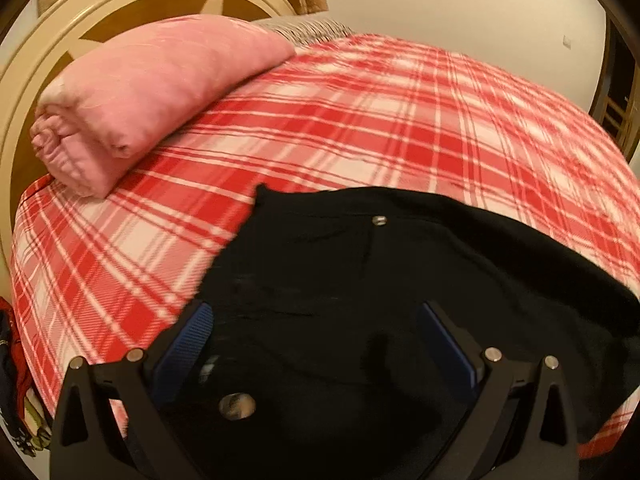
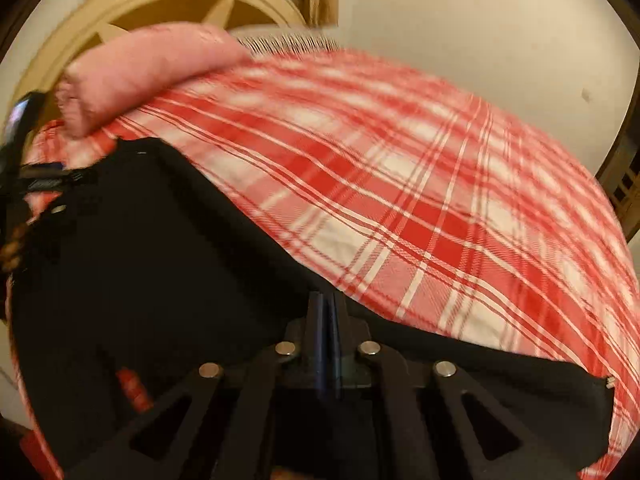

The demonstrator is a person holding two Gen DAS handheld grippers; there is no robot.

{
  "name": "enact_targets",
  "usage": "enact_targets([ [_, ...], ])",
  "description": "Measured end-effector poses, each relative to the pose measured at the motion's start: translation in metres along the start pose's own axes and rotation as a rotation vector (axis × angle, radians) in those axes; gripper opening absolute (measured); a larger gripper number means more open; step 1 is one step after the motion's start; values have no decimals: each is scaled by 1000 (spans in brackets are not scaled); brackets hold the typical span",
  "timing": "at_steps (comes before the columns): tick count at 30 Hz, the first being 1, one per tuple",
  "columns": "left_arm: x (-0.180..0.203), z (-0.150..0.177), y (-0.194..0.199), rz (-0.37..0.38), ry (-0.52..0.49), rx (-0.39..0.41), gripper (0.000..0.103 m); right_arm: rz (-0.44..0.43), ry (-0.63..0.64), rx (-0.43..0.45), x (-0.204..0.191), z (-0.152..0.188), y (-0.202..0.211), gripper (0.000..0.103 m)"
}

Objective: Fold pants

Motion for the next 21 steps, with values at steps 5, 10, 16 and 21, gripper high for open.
enact_targets([
  [5, -14, -2, 21, 47, 15, 20, 103, -7, 22, 30, -39, 48, 18, 0],
  [10, -5, -11, 25, 60, 20, 17, 103, -42, -5, 58, -40, 50, 7, 1],
  [16, 9, -7, 24, 75, -8, 18, 103, -236, -154, -8, 23, -10, -35, 71],
  [21, 16, -2, 13, 74, -28, -6, 103, -193, -101, -75, 44, -42, -81, 73],
])
Point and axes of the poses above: each gripper's, at about its wrist camera, not at the fingertips, and y roughly against the way its jaws point, x to its right, z to its underside, the point moved 4 cm from there along -y, roughly the way its jaws point, and after that the axes turned 10 degrees about -x, right-handed, at the moved point
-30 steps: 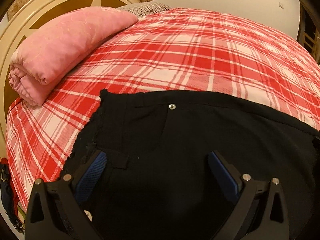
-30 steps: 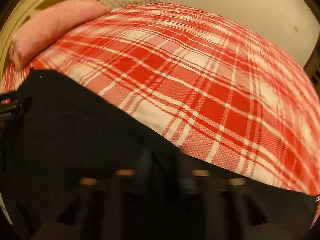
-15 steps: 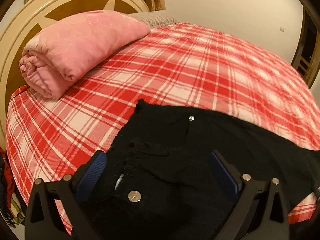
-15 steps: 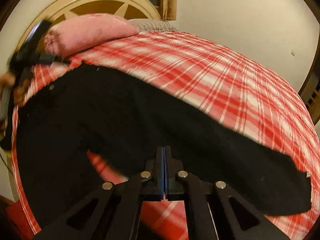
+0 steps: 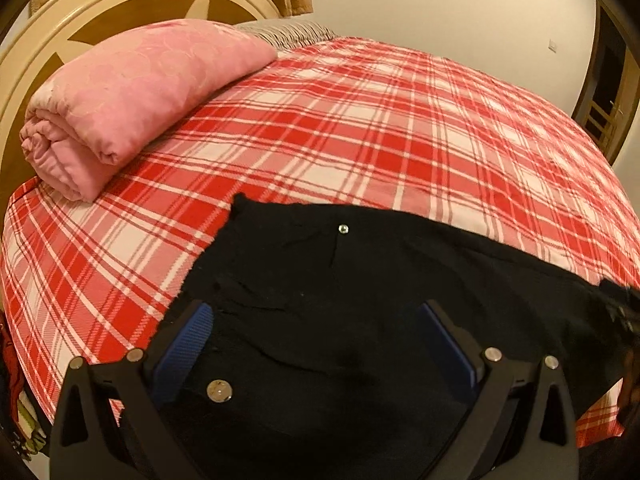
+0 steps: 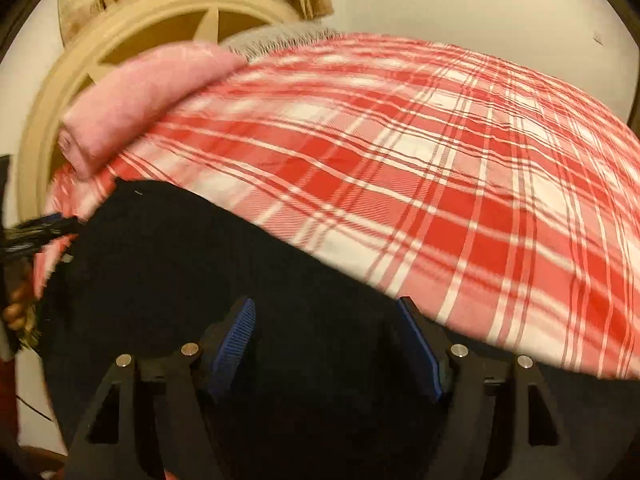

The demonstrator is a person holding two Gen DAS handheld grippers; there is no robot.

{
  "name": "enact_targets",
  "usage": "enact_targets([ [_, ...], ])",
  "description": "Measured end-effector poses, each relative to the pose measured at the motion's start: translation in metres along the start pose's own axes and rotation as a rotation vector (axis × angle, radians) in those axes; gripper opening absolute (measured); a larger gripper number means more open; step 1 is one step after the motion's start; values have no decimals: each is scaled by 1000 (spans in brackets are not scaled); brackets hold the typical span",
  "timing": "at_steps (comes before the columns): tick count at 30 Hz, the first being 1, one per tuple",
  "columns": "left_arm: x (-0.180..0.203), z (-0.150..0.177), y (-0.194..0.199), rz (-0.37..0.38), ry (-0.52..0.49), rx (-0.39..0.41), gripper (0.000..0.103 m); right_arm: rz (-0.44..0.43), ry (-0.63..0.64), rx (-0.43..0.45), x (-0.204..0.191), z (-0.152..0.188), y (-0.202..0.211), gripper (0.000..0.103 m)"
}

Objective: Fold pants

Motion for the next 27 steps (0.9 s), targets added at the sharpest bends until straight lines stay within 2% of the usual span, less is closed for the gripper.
enact_targets([
  [2, 1, 0, -4, -6, -8, -6, 103, 27, 34, -45, 7, -7, -17, 72],
  [4, 1, -1, -8, -20, -9, -10, 103, 33, 55, -118, 11, -3, -35, 65],
  [5, 0, -1, -10, -21, -2, -17, 103, 47, 84, -97, 10, -1, -33, 58],
  [7, -2, -1, -13, -16, 5, -23, 103, 75, 153, -98, -1, 4, -26, 10],
  [8, -3, 0, -13, -17, 11, -24, 103, 114, 175, -108, -5, 7, -22, 6],
  [10, -4, 0, -13, -20, 19, -25, 103, 170, 224, -93, -18, 15, -11, 4],
  [12, -6, 2, -11, -15, 29, -22, 103, 188, 249, -66, -29, 28, 1, 4],
  [16, -13, 7, 3, -4, 37, 3, 103, 186, 273, 48, -63, 67, 47, 4],
  [19, -16, 8, 11, 7, 38, 10, 103, 193, 321, 80, -96, 109, 66, 4],
  [21, -17, 7, 19, 24, 41, 22, 103, 184, 333, 71, -110, 127, 64, 4],
  [24, -17, 3, 27, 68, 55, 30, 103, 254, 390, 72, -128, 157, 55, 4],
  [27, -13, 2, 28, 120, 71, 16, 103, 263, 374, 70, -131, 167, 44, 4],
])
Point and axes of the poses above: each gripper's, at about its wrist camera, not at the fingertips, and y roughly against the way its jaws point, x to its right, z to its underside, the point moved 4 cm from there along -y, roughly the way its jaws point, and after that the axes turned 10 degrees about -x, right-handed, at the moved point
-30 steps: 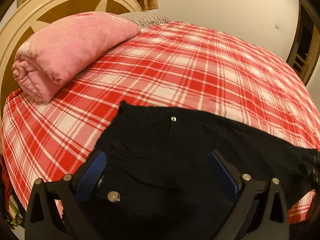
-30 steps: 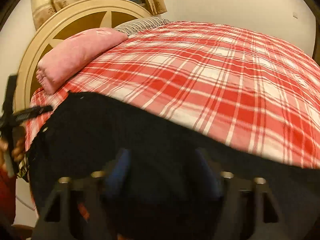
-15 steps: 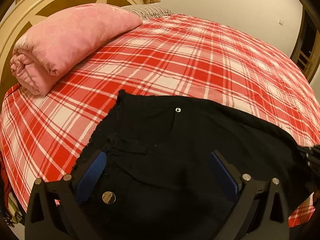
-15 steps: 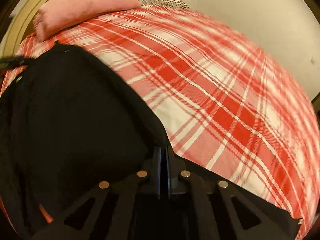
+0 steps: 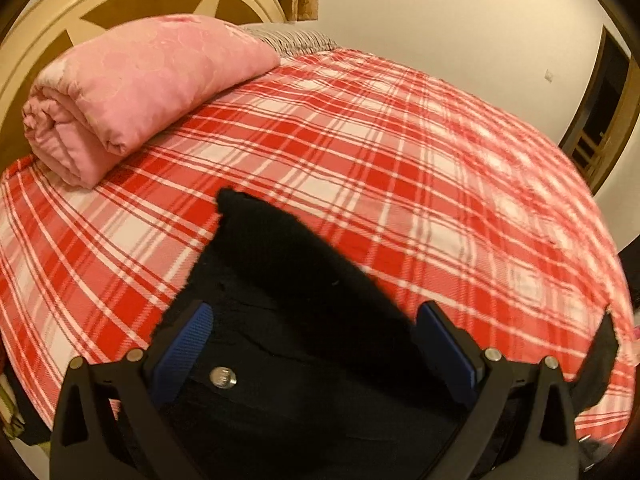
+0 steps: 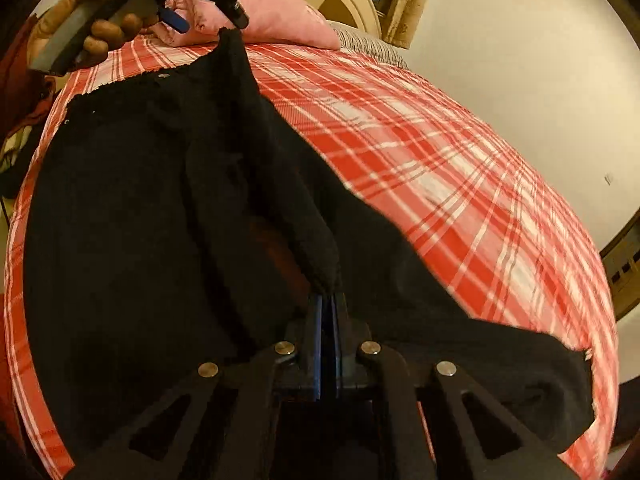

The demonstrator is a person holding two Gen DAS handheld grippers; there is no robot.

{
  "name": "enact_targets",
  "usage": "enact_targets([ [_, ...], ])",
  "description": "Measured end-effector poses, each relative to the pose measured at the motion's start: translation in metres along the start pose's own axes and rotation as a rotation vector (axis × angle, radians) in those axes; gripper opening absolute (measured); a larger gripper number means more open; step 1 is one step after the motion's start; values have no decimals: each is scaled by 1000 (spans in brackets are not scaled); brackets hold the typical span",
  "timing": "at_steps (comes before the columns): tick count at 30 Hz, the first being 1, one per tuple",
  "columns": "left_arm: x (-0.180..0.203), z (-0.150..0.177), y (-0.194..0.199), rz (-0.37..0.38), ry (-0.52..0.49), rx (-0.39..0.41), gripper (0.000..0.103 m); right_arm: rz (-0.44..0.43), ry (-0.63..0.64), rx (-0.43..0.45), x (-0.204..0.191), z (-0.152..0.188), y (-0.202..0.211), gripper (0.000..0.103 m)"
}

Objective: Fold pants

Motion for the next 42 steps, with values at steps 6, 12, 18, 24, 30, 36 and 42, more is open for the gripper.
enact_targets([
  [6, 13, 0, -28, -9, -18, -80, 103, 35, -2, 34, -4, 4, 2, 4],
  [12, 18, -18, -25, 73, 52, -98, 103, 74, 35, 31, -11, 7, 2, 4],
  [18, 23, -9, -62, -38, -2, -224, 69, 111, 25, 60, -12, 4, 7, 4],
  [24, 10, 7, -58, 296, 119, -202, 12, 153, -39, 102, -2, -4, 23, 4],
  [30, 0, 8, 4, 341, 84, -93, 12, 174, -117, 206, 17, -19, 74, 4],
  [36, -19, 41, 67, 380, 40, -5, 12, 156, -97, 272, -4, -4, 134, 4],
  [42, -46, 95, 81, 368, 34, 21, 13, 107, -46, 224, -52, 37, 147, 4],
])
Point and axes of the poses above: each gripper's, at about its wrist camera, not at the fingertips, and y roughly against the way its jaws point, x to its right, z to its underside, the point moved 4 cm from there along -y, roughly the way its jaws point, and after that the axes turned 10 degrees about -x, right-handed, at the moved point
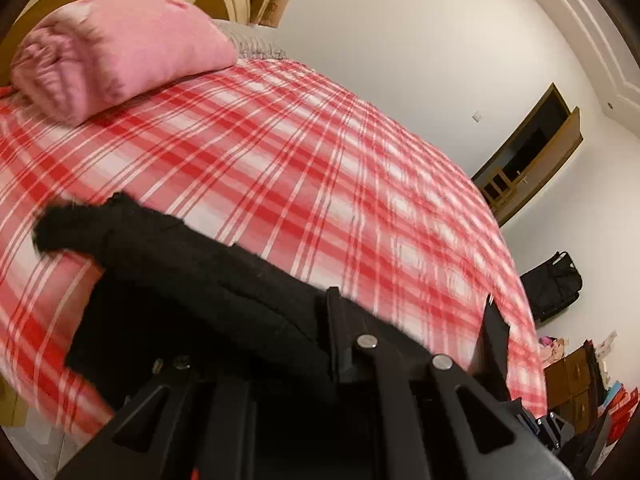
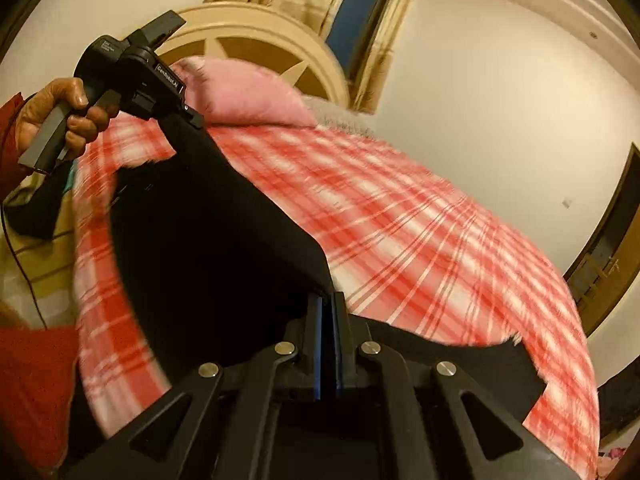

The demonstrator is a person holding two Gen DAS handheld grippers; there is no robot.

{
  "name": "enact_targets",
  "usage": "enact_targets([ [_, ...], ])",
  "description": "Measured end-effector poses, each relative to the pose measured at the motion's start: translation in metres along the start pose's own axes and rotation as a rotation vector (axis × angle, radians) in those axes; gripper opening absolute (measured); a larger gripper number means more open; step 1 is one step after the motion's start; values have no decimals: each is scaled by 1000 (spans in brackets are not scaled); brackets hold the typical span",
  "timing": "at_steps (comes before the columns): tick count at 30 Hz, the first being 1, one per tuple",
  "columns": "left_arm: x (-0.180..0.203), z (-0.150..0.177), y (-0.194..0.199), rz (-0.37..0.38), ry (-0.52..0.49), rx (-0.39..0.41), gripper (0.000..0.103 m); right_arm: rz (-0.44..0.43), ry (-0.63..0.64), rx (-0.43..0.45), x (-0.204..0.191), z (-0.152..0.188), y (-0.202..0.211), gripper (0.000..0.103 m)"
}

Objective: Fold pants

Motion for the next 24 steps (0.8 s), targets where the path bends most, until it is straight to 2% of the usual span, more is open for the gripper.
enact_targets([
  [4, -23, 40, -12, -41, 28, -48, 13, -40, -4, -68, -32, 32, -5, 4],
  [9, -48, 70, -25, -83, 61, -70, 13, -56, 30, -115, -56, 50, -15, 4],
  [11, -58, 74, -34, -140, 60, -67, 18, -75, 34, -146, -63, 55, -25, 4],
  [14, -70, 75, -43, -189, 48, -55, 21, -57, 37, -181, -73, 65, -40, 4],
  [20, -79, 75, -37, -188, 22, -42, 25, -48, 25, -187, -76, 66, -41, 4],
  [22, -84, 75, -32, -226, 20, -26, 33, -38, 44, -196, -80, 70, -45, 6],
  [23, -88, 75, -30, -276, 13, -16, 42, -21, 62, -188, -85, 72, -46, 8],
  [24, -91, 75, -28, -321, 10, -10, 40, -5, 77, -173, -88, 74, -46, 8],
])
Point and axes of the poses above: each gripper's, at about its wrist camera, not at the fingertips, and y roughly against the way its jaws point, x to its right, z to its underside, the point moved 4 cm from there along -y, roughly the way its jaws point, and after that the axes turned 10 degrees about -x, right-handed, at the moved point
